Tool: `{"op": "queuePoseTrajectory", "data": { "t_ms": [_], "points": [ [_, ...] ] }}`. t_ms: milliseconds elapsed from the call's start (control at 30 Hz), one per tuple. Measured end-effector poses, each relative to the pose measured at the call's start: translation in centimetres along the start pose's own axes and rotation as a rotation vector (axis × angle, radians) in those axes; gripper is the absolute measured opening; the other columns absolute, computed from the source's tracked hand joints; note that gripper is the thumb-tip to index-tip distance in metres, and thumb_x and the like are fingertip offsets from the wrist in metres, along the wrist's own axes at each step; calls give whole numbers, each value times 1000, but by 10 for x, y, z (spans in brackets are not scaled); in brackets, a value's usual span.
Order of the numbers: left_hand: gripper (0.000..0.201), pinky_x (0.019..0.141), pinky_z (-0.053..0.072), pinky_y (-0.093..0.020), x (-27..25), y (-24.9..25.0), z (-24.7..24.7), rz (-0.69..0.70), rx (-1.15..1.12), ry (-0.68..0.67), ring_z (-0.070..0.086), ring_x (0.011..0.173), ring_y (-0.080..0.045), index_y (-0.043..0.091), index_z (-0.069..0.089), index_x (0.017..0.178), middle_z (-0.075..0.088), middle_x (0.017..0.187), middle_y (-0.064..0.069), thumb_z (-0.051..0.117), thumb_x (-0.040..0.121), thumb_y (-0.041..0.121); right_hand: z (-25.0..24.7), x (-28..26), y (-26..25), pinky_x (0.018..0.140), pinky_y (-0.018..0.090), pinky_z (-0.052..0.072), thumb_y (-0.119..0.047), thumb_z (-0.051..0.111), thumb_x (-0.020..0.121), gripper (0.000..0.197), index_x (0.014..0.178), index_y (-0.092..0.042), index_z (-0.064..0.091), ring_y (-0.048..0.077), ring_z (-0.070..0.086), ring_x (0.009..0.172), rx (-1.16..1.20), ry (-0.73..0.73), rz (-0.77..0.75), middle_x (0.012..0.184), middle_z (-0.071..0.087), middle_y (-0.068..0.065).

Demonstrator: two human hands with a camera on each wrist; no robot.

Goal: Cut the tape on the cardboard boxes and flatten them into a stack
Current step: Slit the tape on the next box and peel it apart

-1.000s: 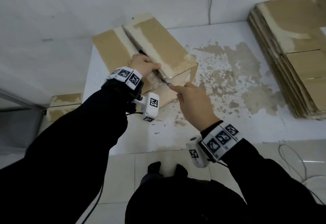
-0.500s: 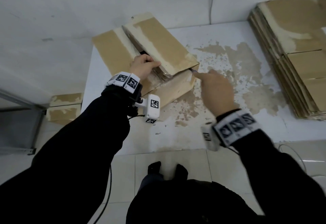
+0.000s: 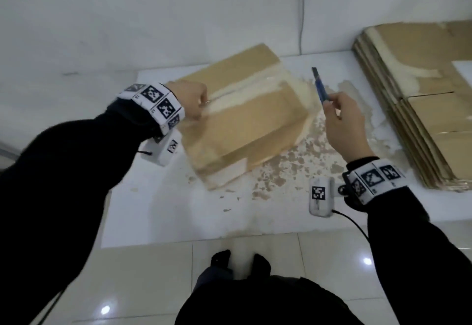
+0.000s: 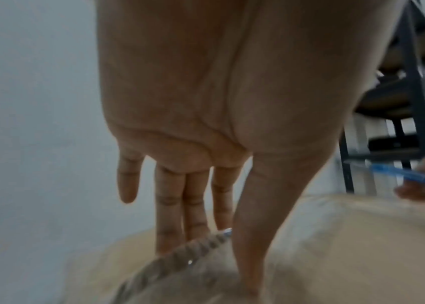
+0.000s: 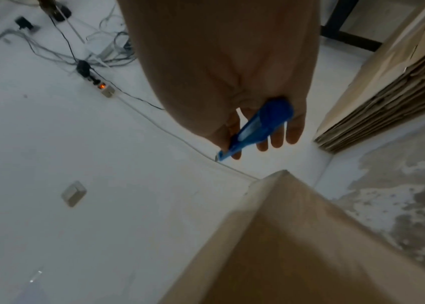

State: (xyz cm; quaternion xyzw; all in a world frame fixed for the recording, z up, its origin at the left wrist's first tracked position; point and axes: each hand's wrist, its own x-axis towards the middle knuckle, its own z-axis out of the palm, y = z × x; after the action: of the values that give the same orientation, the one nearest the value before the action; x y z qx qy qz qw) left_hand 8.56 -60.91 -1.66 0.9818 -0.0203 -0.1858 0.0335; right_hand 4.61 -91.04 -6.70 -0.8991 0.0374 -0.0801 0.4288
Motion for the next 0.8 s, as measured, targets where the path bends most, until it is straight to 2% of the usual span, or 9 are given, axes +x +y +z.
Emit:
{"op": "queuePoseTrajectory", "data": {
  "t_ms": [67, 100, 200, 333, 433, 500, 600, 700, 800],
  "points": [
    [30, 103, 27, -38, 2, -13, -7, 4, 184, -8, 54, 109, -27, 15, 52, 118, 61, 113, -7, 56, 89, 17, 8, 4, 4, 63, 26, 32, -19, 36, 101, 23, 112, -7, 52, 17, 48, 79, 31, -27, 75, 96, 54, 3],
    [26, 106, 21, -40, 2, -18, -7, 1, 225, -1, 54, 108, -26, 16, 52, 117, 62, 111, -8, 52, 91, 18, 14, 2, 6, 62, 27, 39, -20, 35, 102, 19, 107, -9, 50, 18, 51, 74, 113, -83, 142, 95, 57, 6],
    [26, 111, 11, -45, 1, -20, 7, 13, 229, 43, 53, 110, -29, 19, 51, 118, 58, 112, -9, 45, 93, 27, 37, -22, 4, 70, 34, 56, -19, 32, 103, 14, 98, -14, 43, 22, 61, 88, 476, -262, 354, 111, 57, 10],
    [53, 101, 29, -44, -14, 5, 36, 165, 4, 139, 47, 108, -31, 19, 52, 120, 51, 109, -8, 35, 77, 44, 48, -54, 5, 74, 29, 59, -16, 32, 103, 15, 96, -14, 45, 17, 61, 102, 664, -289, 356, 115, 56, 3],
    [77, 100, 31, -43, -26, 20, 56, 170, -134, 182, 37, 112, -26, 25, 48, 127, 43, 116, -6, 42, 68, 73, 39, -56, 12, 64, 24, 58, -15, 38, 102, 13, 101, -12, 50, 16, 63, 96, 497, -348, 258, 109, 57, 5],
    [100, 107, 23, -45, -33, 24, 65, 176, -176, 147, 29, 116, -22, 34, 43, 132, 35, 120, -4, 47, 47, 86, 28, -50, 16, 51, 18, 51, -16, 43, 100, 13, 106, -18, 55, 13, 62, 70, 242, -342, 127, 92, 59, 3],
    [112, 108, 19, -42, -36, 25, 70, 167, -289, 148, 24, 113, -18, 36, 43, 130, 30, 117, 0, 56, 29, 84, 8, -38, 17, 46, 16, 40, -19, 49, 97, 25, 115, -36, 55, 10, 50, 51, 16, -348, -69, 75, 61, -4],
    [110, 106, 22, -39, -33, 24, 72, 156, -343, 190, 24, 110, -18, 34, 47, 122, 31, 113, 1, 61, 24, 82, -10, -27, 15, 44, 10, 37, -19, 50, 97, 25, 114, -35, 60, 1, 49, 48, -48, -478, -131, 73, 63, -3],
    [102, 107, 22, -40, -31, 26, 76, 173, -357, 237, 27, 110, -19, 31, 50, 116, 33, 111, 2, 60, 29, 84, -29, -15, 18, 46, 17, 39, -20, 53, 96, 21, 106, -33, 65, 1, 45, 42, -36, -658, -96, 68, 63, -1]
  ]
}}
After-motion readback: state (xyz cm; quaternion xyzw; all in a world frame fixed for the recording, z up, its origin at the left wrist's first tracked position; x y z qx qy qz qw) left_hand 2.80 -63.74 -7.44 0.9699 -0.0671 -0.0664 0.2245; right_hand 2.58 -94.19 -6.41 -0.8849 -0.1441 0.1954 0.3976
